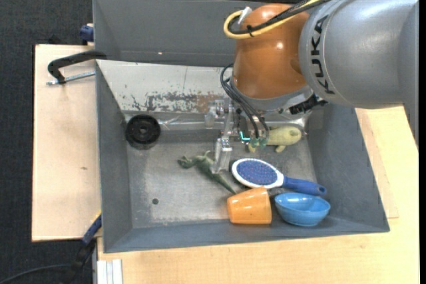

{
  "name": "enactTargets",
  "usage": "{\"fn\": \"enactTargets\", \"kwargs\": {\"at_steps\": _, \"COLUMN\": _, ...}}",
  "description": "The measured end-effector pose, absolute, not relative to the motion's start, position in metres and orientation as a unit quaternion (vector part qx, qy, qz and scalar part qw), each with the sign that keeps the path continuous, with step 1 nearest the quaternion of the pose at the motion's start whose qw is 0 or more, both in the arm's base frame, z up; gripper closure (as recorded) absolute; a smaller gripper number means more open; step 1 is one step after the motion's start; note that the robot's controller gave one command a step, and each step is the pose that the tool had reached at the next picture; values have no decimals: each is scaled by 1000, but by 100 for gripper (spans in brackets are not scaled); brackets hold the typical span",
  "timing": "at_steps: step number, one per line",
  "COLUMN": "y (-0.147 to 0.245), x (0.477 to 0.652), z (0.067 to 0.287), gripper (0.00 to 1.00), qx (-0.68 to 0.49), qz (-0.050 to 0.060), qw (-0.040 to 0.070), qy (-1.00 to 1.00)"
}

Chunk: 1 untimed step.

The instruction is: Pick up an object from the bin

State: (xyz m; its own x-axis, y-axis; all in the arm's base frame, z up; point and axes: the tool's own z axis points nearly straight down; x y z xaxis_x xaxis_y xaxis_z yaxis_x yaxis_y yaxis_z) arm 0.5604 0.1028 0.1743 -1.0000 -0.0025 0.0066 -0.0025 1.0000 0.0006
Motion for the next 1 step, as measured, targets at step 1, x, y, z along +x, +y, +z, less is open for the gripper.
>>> {"fn": "enactTargets", "kwargs": {"at_steps": 1, "y": 101, "x": 556, "z": 68, "gripper": 0, "qx": -136, "qz": 0, "qw": 3, "qy": -991}}
